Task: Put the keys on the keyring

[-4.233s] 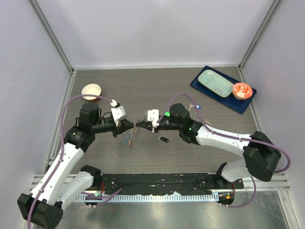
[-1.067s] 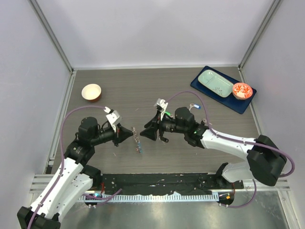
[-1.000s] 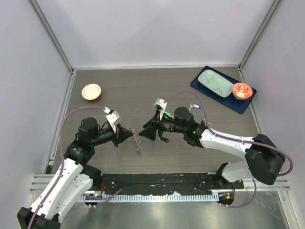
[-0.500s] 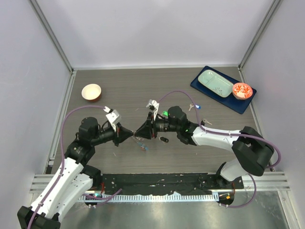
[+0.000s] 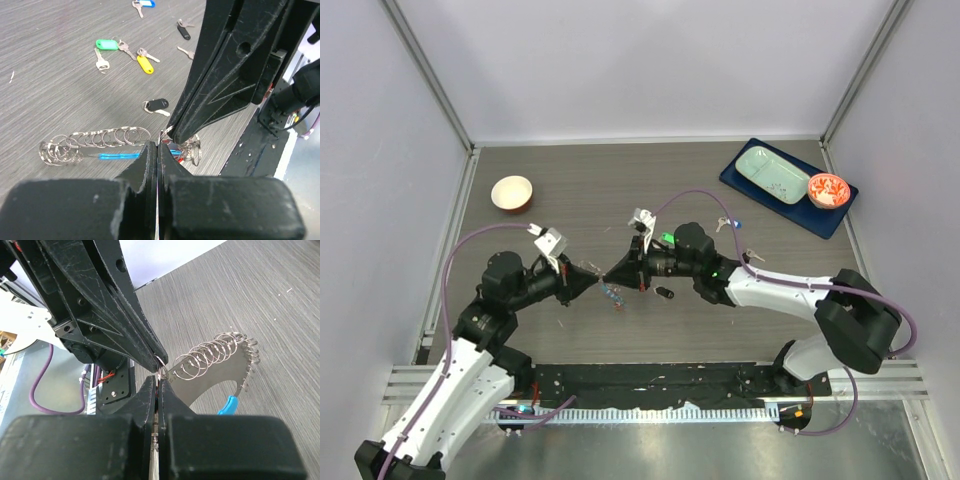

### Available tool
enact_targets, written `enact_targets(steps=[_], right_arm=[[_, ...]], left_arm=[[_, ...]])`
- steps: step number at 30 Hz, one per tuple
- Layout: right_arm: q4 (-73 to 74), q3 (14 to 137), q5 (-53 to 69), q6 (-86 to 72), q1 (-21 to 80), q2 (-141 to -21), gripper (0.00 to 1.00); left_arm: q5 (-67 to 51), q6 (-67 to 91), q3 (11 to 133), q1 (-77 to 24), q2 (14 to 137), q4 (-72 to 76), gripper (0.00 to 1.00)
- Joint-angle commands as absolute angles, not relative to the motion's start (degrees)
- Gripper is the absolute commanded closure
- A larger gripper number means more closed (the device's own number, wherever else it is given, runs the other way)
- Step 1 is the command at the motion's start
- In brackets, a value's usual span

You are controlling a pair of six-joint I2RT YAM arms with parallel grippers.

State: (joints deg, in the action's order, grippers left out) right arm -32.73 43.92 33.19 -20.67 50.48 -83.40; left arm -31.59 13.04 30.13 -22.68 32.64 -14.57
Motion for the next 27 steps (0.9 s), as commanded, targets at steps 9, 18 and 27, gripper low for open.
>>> enact_targets(steps=[9,18,27], right_arm=[[-36.0,41.3,36.5,-13.3,50.8,-78.4,0.99],[-25.5,42.4,44.6,2.9,53.2,-75.6,0.73],[-10.3,46.1,38.3,11.4,56.7,-73.2,0.52]], left_arm=[[-17.0,29.0,26.8,-22.1,26.0,-6.9,1.00],[-17.2,27.2,27.6,-22.1,27.8,-3.3,1.00],[-23.7,10.2,33.0,-22.1,29.3,-8.2,1.00]])
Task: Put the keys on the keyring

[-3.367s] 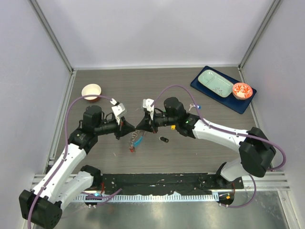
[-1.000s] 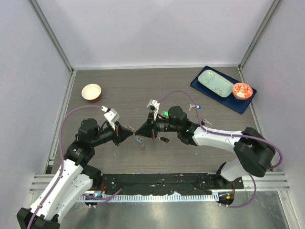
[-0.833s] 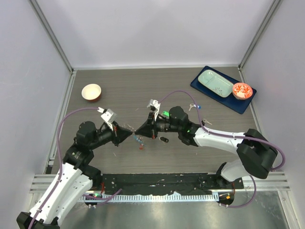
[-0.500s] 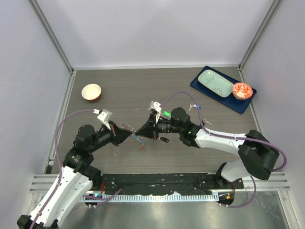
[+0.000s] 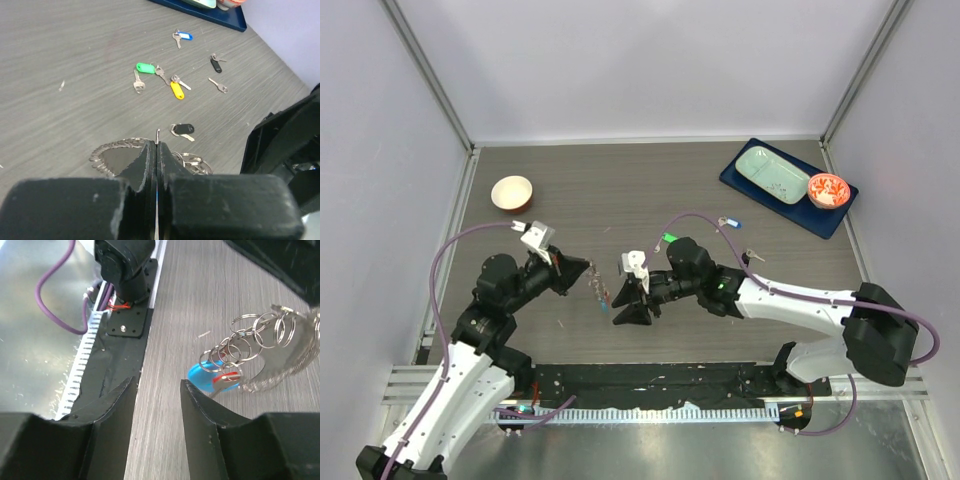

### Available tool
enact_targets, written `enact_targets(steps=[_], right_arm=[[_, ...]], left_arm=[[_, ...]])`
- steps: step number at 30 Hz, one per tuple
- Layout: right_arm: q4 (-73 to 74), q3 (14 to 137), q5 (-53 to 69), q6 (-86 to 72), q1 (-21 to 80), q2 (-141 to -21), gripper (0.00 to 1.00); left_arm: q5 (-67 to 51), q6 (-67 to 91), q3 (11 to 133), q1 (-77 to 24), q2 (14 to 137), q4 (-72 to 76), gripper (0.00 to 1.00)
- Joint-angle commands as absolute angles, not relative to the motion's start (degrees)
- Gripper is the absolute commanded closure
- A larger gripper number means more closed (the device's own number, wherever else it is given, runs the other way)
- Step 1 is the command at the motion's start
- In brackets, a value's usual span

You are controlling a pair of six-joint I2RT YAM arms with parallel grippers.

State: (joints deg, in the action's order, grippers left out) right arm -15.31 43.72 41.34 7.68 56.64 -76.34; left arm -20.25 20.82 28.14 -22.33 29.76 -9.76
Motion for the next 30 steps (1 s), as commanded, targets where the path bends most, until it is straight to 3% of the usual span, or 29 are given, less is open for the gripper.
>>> enact_targets(steps=[1,10,12,13,19,24,30], right_arm=[[-10.5,46.2,35.8,10.3,56.7,-73.0,0.52],[-15.6,43.2,25.8,1.9,55.3,-68.6,0.51],[-15.9,42.2,22.8,0.4,54.9,-67.6,0.46],[-15.6,41.8,21.4,0.2,54.8,-66.8,0.38],[-10.6,40.0,9.2,-6.1,53.9,-64.4,0.14],[-2.6,38.9,0.2,-13.1,53.4,-63.6,0.06],[-4.4,36.0,-1.6,-14.2,53.4,-62.6,0.09]], left_arm=[[-24.8,7.8,33.8,-22.1,29.4,-9.0,1.00],[-37.7,-11.8,35.9,-22.1,28.8,-16.2,1.00],[-38.1,-13.5,35.7,-22.1,28.4,-17.0,1.00],[-38.6,-14.0,35.5,-22.1,28.5,-17.2,1.00],[-38.6,-13.5,33.1,-22.1,27.7,-16.3,1.00],[-36.5,-12.6,32.7,-22.1,26.9,-15.9,1.00],[-37.4,-11.0,31.6,-22.1,23.9,-14.1,1.00]])
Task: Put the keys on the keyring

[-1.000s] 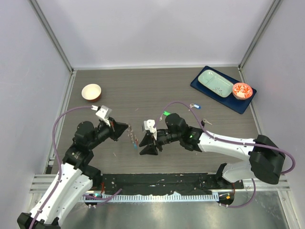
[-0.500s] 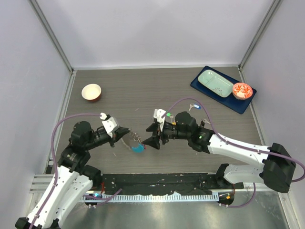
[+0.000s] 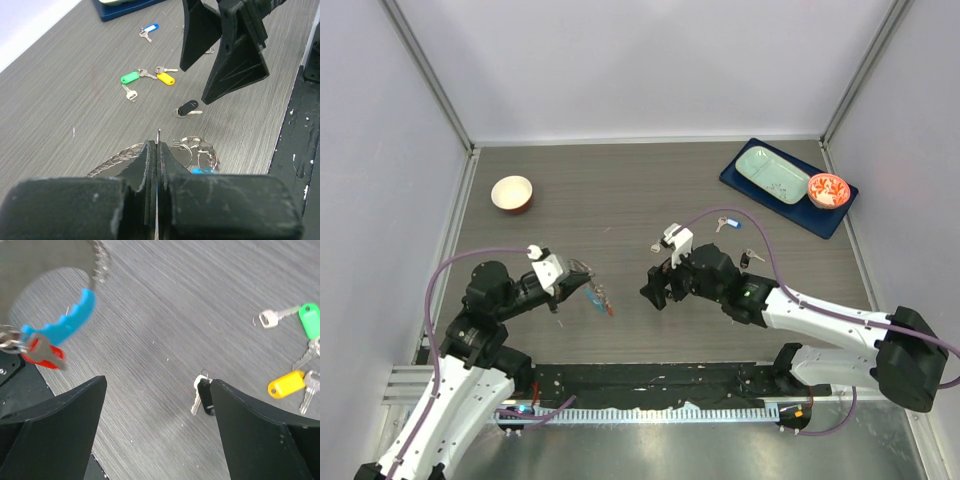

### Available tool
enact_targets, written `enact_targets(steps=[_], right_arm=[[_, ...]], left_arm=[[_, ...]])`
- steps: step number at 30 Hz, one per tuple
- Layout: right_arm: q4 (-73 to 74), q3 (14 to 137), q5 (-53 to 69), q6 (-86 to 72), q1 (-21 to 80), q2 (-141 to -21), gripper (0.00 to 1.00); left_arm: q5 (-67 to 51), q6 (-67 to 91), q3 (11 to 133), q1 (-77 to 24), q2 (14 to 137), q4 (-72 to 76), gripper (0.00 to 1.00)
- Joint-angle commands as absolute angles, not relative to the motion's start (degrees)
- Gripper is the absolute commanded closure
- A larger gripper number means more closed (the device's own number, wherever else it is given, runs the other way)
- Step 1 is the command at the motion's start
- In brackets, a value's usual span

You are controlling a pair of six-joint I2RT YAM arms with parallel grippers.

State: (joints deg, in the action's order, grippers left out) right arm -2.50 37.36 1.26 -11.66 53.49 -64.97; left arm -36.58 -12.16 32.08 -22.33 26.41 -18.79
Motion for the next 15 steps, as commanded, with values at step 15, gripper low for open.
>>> enact_targets(steps=[15], right_arm=[[-23.9,38.9,13.8,-6.2,53.4,-66.5,0.32]], left_arm=[[-41.0,4.5,27.5,-22.1,19.5,-3.8,1.00]])
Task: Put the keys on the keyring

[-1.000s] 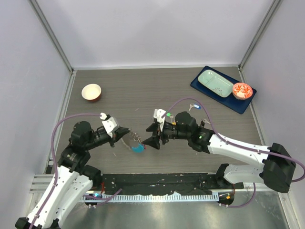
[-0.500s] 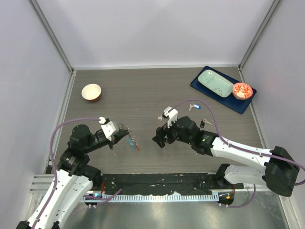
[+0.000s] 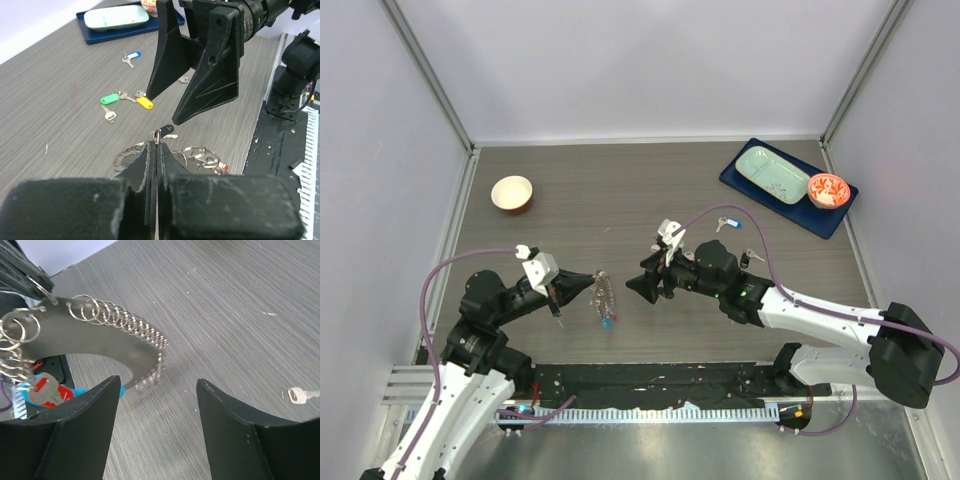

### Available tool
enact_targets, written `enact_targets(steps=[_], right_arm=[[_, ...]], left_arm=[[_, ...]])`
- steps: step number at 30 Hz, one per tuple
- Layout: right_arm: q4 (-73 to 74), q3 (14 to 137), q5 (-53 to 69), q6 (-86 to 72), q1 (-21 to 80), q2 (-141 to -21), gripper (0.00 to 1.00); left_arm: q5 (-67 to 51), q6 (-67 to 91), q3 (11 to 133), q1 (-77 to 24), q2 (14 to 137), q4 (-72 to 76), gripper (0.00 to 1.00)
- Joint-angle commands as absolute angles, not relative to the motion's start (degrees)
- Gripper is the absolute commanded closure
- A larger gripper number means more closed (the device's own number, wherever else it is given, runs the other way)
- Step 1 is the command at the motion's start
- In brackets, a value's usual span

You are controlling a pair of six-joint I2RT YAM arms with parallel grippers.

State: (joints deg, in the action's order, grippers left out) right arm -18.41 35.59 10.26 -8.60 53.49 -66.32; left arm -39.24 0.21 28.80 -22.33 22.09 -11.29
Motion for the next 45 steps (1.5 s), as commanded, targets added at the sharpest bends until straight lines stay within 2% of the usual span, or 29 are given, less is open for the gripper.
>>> enact_targets(steps=[1,5,9,11,20,32,34,35,37,40,45], right_arm=[[-23.8,38.9,14.3,-6.0,53.4,-66.2,0.33],[-26.1,38.9,19.5,-4.6,53.5,-63.6,0.40],[-30.6,39.3,24.7,-4.4,53.4,-64.3,0.55],[-31.5,40.6,27.5,-4.4,53.3,-65.3,0.58],[-33.6,44.2,36.0,-5.4,53.4,-70.1,0.65],[-34.8,45.4,39.9,-6.2,53.4,-73.5,0.76],[-34.8,45.9,41.0,-6.5,53.4,-73.7,0.84],[-34.7,46.0,41.1,-6.5,53.4,-73.8,0.94],[-33.9,46.0,41.0,-6.2,53.4,-73.8,0.99],[-31.0,46.8,40.8,-4.7,53.4,-73.6,0.99],[-27.5,47.7,41.3,-2.2,53.4,-73.5,0.99]], left_arm=[[-41.5,4.9,27.2,-22.2,19.1,-2.5,1.00],[-43.3,6.1,26.7,-22.1,19.5,-1.0,1.00],[-45.5,7.7,26.6,-22.1,21.9,1.6,1.00],[-46.6,8.7,26.6,-22.1,23.0,3.3,1.00],[-49.2,10.8,26.0,-22.2,24.7,7.0,1.00],[-50.4,12.6,25.6,-22.1,25.3,9.1,1.00],[-50.4,12.7,25.6,-22.1,25.4,9.1,1.00],[-50.4,12.7,25.6,-22.1,25.5,9.1,1.00],[-50.1,12.6,25.6,-22.1,25.4,8.9,1.00],[-49.8,10.9,26.0,-22.1,25.1,6.3,1.00],[-50.1,4.9,28.9,-22.1,26.1,-3.4,0.87]])
